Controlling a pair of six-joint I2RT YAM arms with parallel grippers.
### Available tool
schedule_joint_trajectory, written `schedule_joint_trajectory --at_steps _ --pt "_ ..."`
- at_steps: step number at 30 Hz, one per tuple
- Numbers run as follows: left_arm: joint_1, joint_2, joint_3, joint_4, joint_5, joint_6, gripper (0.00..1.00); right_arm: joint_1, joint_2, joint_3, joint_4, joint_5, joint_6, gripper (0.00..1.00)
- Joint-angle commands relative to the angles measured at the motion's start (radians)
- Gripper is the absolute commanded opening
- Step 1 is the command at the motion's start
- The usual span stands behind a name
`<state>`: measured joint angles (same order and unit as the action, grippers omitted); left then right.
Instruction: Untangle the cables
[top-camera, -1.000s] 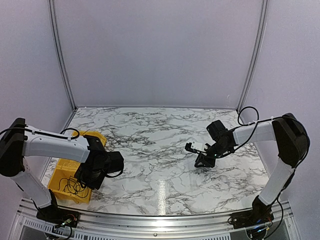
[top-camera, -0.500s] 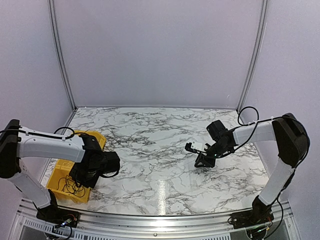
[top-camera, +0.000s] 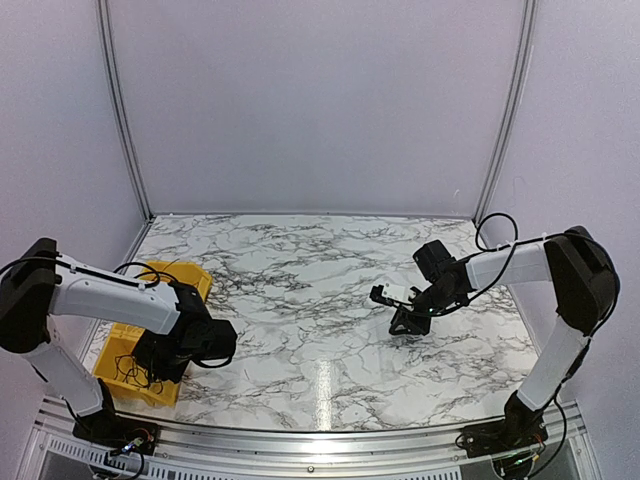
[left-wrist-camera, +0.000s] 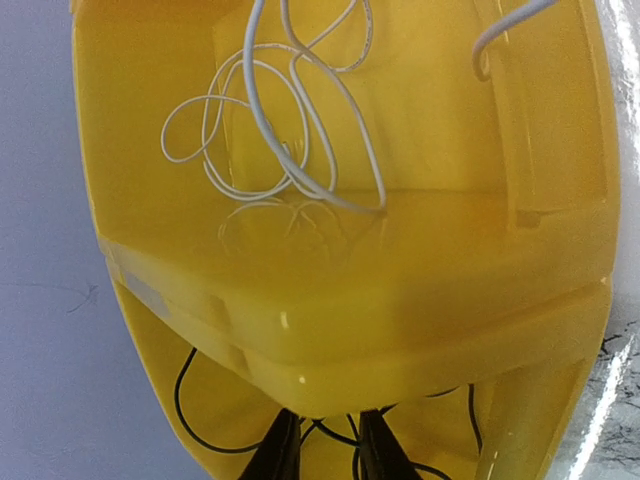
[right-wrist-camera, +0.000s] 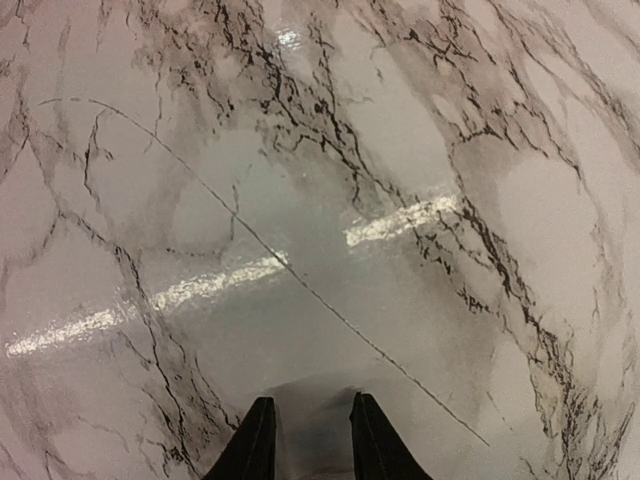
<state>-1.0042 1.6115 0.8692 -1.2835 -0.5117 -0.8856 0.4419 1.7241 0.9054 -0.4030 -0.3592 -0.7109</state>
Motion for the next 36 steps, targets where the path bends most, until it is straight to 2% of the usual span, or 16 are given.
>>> schedule_joint_trajectory --at_steps 1,7,14,19,26,31,33,36 --pt "0.003 0.006 -0.004 -0.021 -0.045 -0.017 0.22 -0.016 0.081 -0.063 -0.104 0.147 0.000 0.27" --pt "0.002 -0.010 0.024 -0.023 -0.041 0.005 0.27 -0.016 0.083 -0.062 -0.105 0.147 0.002 0.28" --pt "0.002 -0.094 0.098 -0.025 0.029 0.055 0.40 -0.015 0.098 -0.044 -0.135 0.143 0.008 0.28" --pt "0.003 -0.136 0.162 -0.042 0.040 0.083 0.45 -0.016 0.057 -0.012 -0.170 0.127 0.013 0.34" --pt "0.000 -0.135 0.382 -0.040 -0.025 0.161 0.48 -0.015 -0.082 0.060 -0.225 0.086 0.010 0.44" --pt "-0.025 -0.088 0.534 0.077 -0.119 0.283 0.49 -0.015 -0.157 0.143 -0.291 0.038 0.009 0.46" --pt "-0.053 -0.065 0.565 0.187 -0.142 0.338 0.49 -0.015 -0.183 0.182 -0.317 0.013 0.016 0.47" --pt "-0.084 -0.052 0.565 0.393 -0.111 0.420 0.50 -0.015 -0.242 0.217 -0.327 -0.002 0.031 0.54"
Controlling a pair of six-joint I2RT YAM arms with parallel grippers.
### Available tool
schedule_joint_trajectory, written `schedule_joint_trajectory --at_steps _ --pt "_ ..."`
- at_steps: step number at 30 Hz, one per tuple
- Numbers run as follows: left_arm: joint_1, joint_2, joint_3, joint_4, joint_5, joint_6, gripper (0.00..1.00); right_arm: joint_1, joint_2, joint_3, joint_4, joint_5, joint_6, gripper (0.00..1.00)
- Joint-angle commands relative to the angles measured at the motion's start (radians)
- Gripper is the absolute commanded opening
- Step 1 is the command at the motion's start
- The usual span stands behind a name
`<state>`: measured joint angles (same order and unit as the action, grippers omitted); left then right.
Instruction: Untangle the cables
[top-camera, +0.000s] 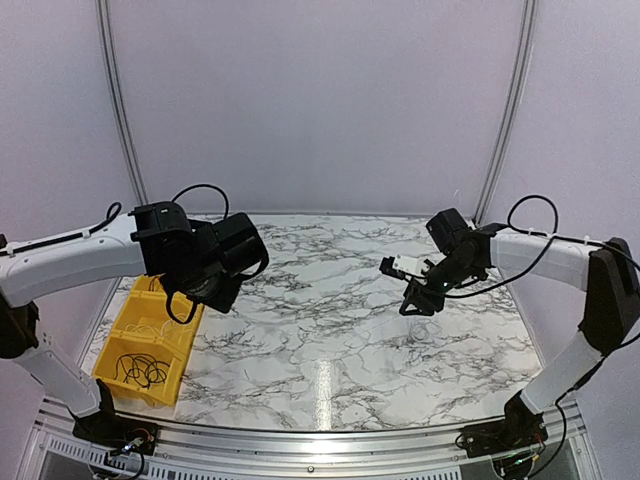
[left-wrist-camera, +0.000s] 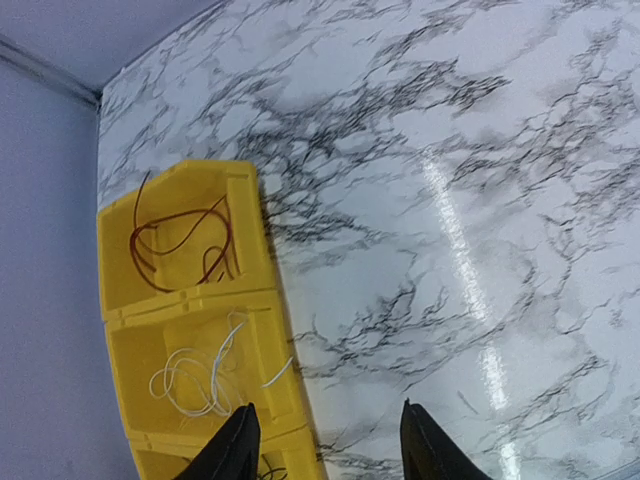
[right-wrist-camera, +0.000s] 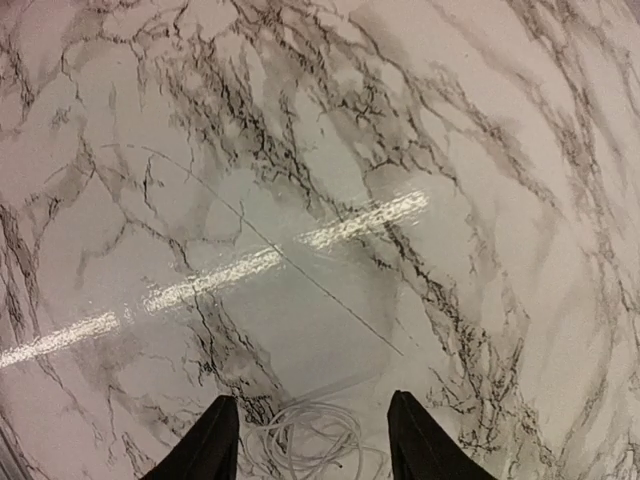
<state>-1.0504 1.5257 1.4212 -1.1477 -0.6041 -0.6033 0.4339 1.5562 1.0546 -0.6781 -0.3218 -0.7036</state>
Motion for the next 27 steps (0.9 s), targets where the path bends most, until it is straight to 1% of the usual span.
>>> schedule_joint_trajectory --at_steps 1,2,3,4,5,7,8,9,10,11,12,13,14,16,19,23,27 --pt "-0.048 0.036 0.008 0.334 0.009 0.166 0.50 -0.008 -0.091 0.072 -0.050 -0.035 0.028 0.59" --pt "-0.060 0.037 -0.001 0.413 0.029 0.190 0.50 -0.009 -0.107 0.073 -0.049 -0.029 0.032 0.66" --pt "-0.073 0.035 -0.014 0.499 0.042 0.215 0.51 -0.020 -0.123 0.070 -0.048 -0.030 0.035 0.77" --pt "-0.085 0.029 -0.036 0.585 0.050 0.237 0.51 -0.037 -0.137 0.065 -0.045 -0.035 0.041 0.91" --pt "-0.095 0.021 -0.067 0.686 0.053 0.250 0.52 -0.053 -0.145 0.059 -0.046 -0.039 0.044 0.98" --pt "-0.101 0.000 -0.144 0.890 0.077 0.261 0.53 -0.086 -0.157 0.048 -0.066 -0.051 0.025 0.99" --pt "-0.102 -0.011 -0.193 1.042 0.102 0.263 0.55 -0.099 -0.161 0.044 -0.087 -0.060 -0.007 0.99" --pt "-0.102 -0.021 -0.237 1.141 0.129 0.251 0.55 -0.110 -0.165 0.039 -0.116 -0.074 -0.043 0.98" --pt "-0.102 -0.033 -0.275 1.216 0.158 0.227 0.55 -0.117 -0.172 0.032 -0.141 -0.082 -0.085 0.93" --pt "-0.102 -0.042 -0.311 1.292 0.190 0.209 0.55 -0.117 -0.182 0.018 -0.146 -0.077 -0.112 0.87" --pt "-0.102 -0.050 -0.347 1.343 0.220 0.192 0.54 -0.120 -0.191 0.000 -0.146 -0.066 -0.139 0.76" --pt "-0.100 -0.049 -0.365 1.370 0.251 0.185 0.54 -0.120 -0.197 -0.015 -0.141 -0.052 -0.155 0.68" --pt "-0.100 -0.038 -0.365 1.373 0.276 0.191 0.54 -0.118 -0.198 -0.027 -0.133 -0.029 -0.165 0.64" --pt "-0.100 -0.012 -0.352 1.356 0.348 0.218 0.54 -0.119 -0.184 -0.043 -0.124 0.005 -0.183 0.62" --pt "-0.102 0.013 -0.339 1.329 0.410 0.197 0.54 -0.116 -0.152 -0.063 -0.097 0.024 -0.193 0.58" --pt "-0.101 0.015 -0.365 1.336 0.424 0.127 0.55 -0.100 -0.087 -0.062 -0.068 0.063 -0.184 0.56" --pt "-0.102 0.009 -0.385 1.336 0.426 0.094 0.55 -0.090 -0.038 -0.062 -0.041 0.084 -0.181 0.56"
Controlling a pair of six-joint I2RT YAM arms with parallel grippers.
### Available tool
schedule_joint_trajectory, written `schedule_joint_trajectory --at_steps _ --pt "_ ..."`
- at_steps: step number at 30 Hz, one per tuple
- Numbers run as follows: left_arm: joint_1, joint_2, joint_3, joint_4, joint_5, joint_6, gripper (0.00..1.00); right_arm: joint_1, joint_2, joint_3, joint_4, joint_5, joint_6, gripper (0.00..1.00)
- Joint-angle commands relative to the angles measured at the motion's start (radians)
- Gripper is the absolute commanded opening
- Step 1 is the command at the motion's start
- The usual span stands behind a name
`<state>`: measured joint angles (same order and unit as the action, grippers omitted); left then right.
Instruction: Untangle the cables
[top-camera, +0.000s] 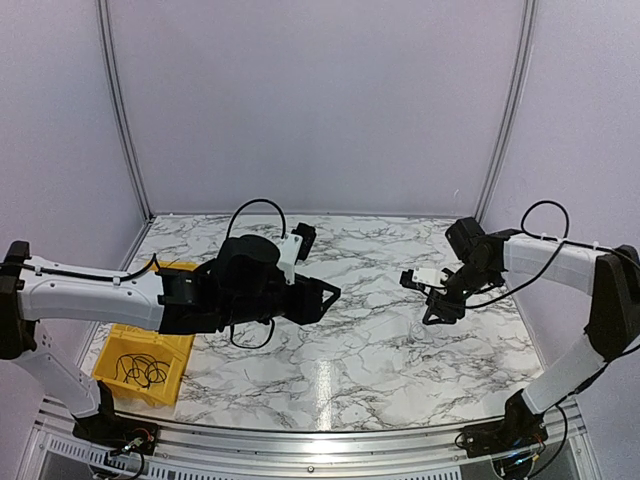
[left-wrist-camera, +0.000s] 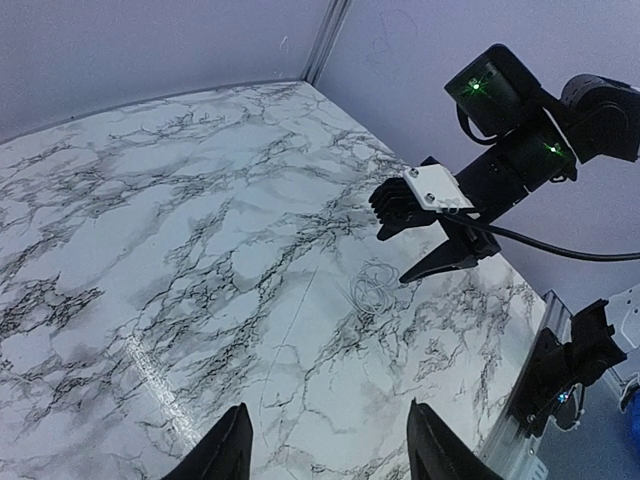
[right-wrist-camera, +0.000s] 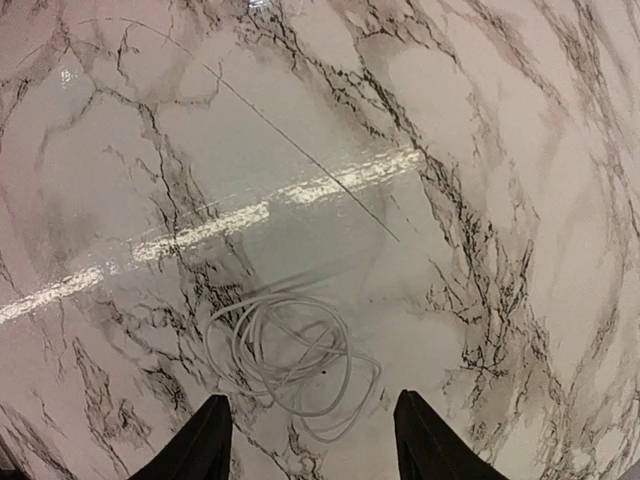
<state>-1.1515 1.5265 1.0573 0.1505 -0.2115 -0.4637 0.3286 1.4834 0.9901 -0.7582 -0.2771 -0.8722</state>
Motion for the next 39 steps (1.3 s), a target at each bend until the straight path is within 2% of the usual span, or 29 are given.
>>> schedule_joint_trajectory --at_steps 1,5,9,11,15,19,23,30,35,39 --pt "-0.001 0.005 -0.025 0.035 0.032 -0.049 0.55 0.019 0.046 0.004 0.041 0.042 -0.013 0.56" --pt "-0.001 0.003 -0.029 0.014 0.025 -0.059 0.55 0.034 0.086 0.004 0.058 0.062 -0.007 0.55" --pt "-0.001 0.002 -0.029 0.004 0.020 -0.069 0.55 0.051 0.107 0.004 0.067 0.080 0.006 0.50" --pt "-0.001 0.006 -0.029 0.001 0.017 -0.074 0.55 0.055 0.112 0.004 0.070 0.081 0.009 0.42" --pt "-0.001 0.016 -0.024 -0.002 0.012 -0.078 0.55 0.058 0.111 0.022 0.062 0.064 0.023 0.17" --pt "-0.001 0.039 -0.013 0.003 0.010 -0.072 0.55 0.081 0.093 0.056 0.025 0.037 0.046 0.00" --pt "-0.001 0.053 -0.004 0.025 -0.031 -0.066 0.55 0.139 0.066 0.132 -0.039 -0.020 0.090 0.00" --pt "-0.001 0.096 0.053 0.063 -0.038 -0.068 0.56 0.145 0.116 0.300 -0.127 -0.258 0.199 0.00" --pt "-0.001 0.091 0.016 0.192 -0.020 -0.049 0.56 0.144 0.177 0.397 -0.168 -0.344 0.265 0.00" --pt "-0.001 0.111 0.020 0.232 -0.015 -0.023 0.56 0.144 0.210 0.463 -0.200 -0.424 0.297 0.00"
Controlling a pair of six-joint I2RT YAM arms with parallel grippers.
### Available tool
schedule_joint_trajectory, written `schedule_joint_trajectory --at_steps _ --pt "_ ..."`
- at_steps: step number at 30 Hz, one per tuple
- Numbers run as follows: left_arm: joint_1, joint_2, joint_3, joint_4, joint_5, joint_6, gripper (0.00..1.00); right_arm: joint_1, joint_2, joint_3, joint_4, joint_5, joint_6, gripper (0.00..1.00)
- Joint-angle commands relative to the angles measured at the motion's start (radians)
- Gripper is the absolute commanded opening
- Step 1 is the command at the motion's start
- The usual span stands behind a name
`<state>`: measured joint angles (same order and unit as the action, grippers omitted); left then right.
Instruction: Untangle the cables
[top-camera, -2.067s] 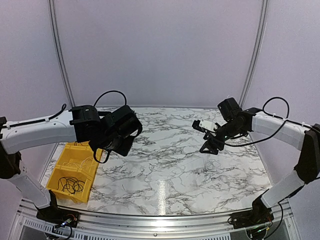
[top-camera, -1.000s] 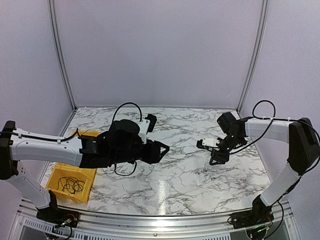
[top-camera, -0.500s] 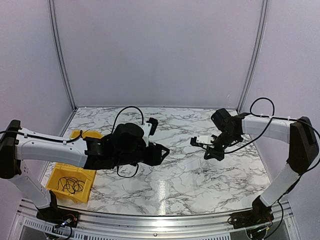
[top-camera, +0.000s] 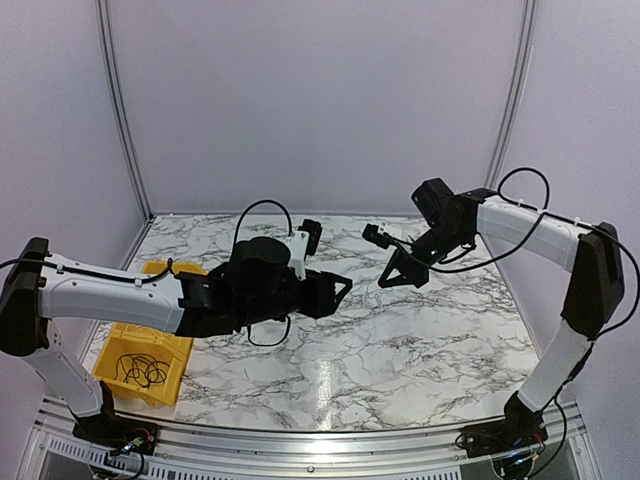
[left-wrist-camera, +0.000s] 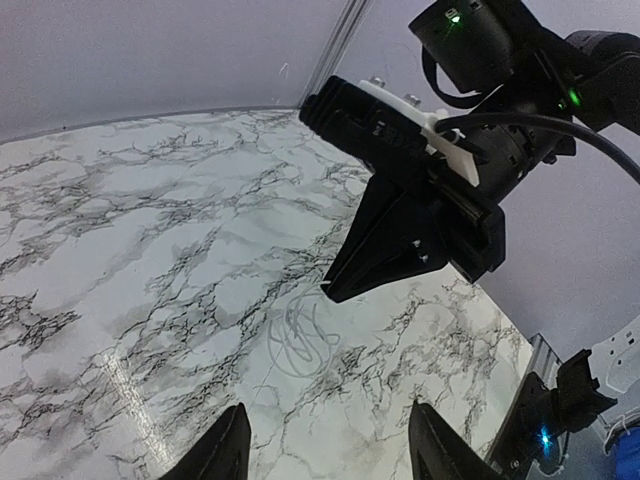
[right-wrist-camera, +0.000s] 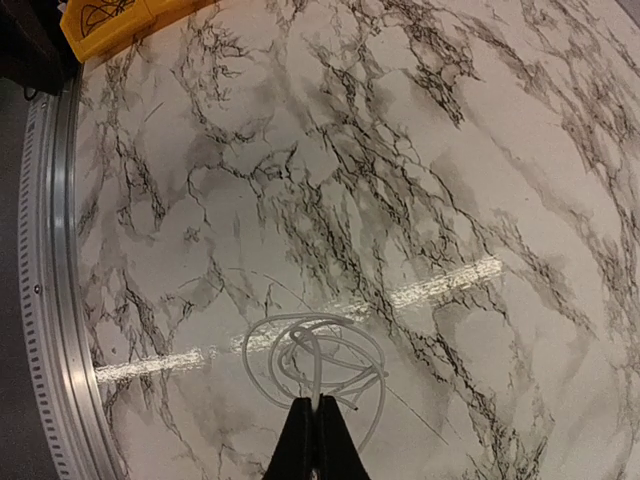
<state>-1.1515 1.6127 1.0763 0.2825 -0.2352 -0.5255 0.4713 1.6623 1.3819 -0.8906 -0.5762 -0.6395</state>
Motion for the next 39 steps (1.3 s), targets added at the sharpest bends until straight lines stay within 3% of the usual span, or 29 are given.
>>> schedule_joint_trajectory --at_steps 1,7,16,21,29,34,39 --pt "-0.001 0.035 0.008 0.109 0.018 0.049 0.56 0.001 0.035 0.083 -0.073 -0.144 0.069 0.00" --pt "-0.001 0.127 0.060 0.130 0.018 0.153 0.55 0.001 0.025 0.109 -0.084 -0.203 0.089 0.00" --pt "0.002 0.222 0.145 0.139 -0.054 0.189 0.48 0.001 -0.025 0.063 -0.073 -0.220 0.089 0.00" --pt "0.031 0.299 0.202 0.146 -0.139 0.105 0.41 0.001 -0.046 0.050 -0.079 -0.231 0.084 0.00" --pt "0.080 0.527 0.353 0.213 -0.098 0.008 0.38 -0.042 -0.095 0.114 -0.174 -0.381 0.029 0.00" --pt "0.104 0.565 0.308 0.222 -0.120 -0.040 0.28 -0.136 -0.112 0.233 -0.302 -0.544 -0.043 0.00" --pt "0.140 0.562 0.214 0.232 -0.104 -0.097 0.25 -0.167 -0.136 0.302 -0.353 -0.578 -0.074 0.00"
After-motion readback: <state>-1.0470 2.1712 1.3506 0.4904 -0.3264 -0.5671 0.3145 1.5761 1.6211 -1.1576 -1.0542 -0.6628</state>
